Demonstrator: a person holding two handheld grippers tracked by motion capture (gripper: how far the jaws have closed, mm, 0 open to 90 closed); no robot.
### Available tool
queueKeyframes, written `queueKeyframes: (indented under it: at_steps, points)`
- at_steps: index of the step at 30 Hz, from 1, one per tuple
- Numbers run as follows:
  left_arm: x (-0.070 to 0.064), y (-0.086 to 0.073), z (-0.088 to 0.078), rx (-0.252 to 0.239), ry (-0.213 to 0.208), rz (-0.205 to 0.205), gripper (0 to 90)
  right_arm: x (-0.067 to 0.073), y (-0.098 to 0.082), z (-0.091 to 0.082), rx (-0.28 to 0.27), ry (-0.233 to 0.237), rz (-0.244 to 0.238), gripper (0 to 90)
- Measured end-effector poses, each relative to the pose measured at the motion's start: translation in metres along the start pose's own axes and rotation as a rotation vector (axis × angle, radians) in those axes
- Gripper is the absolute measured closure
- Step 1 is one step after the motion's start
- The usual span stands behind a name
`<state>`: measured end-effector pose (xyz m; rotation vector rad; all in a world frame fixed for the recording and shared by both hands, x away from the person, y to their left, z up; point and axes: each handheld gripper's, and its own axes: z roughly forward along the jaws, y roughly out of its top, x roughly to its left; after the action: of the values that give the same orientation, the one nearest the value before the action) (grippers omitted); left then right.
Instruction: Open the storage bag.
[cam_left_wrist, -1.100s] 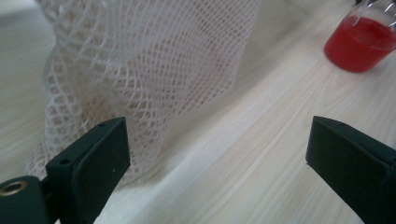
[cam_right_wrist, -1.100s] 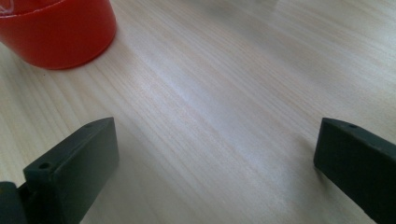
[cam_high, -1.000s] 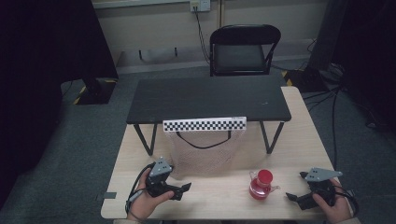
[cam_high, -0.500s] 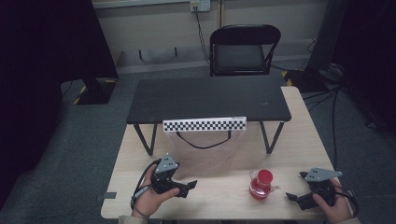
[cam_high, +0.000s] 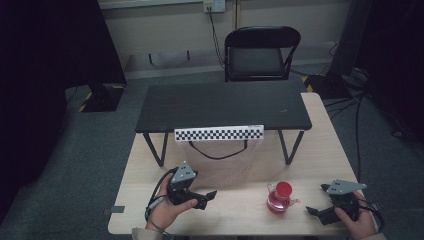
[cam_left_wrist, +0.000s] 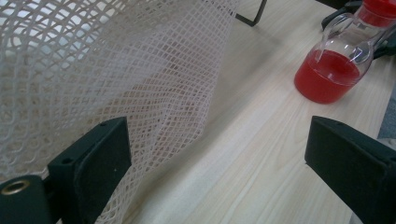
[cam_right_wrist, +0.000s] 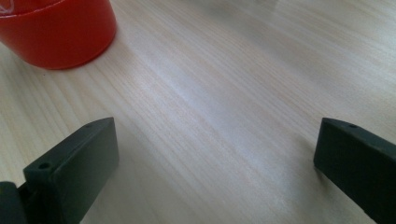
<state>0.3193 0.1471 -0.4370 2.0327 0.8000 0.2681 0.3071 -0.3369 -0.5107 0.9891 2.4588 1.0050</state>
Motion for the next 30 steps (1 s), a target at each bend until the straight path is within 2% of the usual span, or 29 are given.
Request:
queueKeyframes:
  at_steps: [7, 16, 30]
  points:
    - [-0.002, 0.006, -0.001, -0.015, 0.001, 0.019, 6.9, 0.0, 0.0, 0.0, 0.0, 0.0, 0.0, 0.0]
    - [-0.009, 0.022, -0.004, -0.046, 0.002, 0.064, 7.8, 0.0, 0.0, 0.0, 0.001, 0.0, 0.001, 0.0]
    - [-0.015, 0.045, 0.003, -0.076, 0.001, 0.126, 8.4, 0.0, 0.0, 0.0, 0.001, 0.0, 0.0, 0.0]
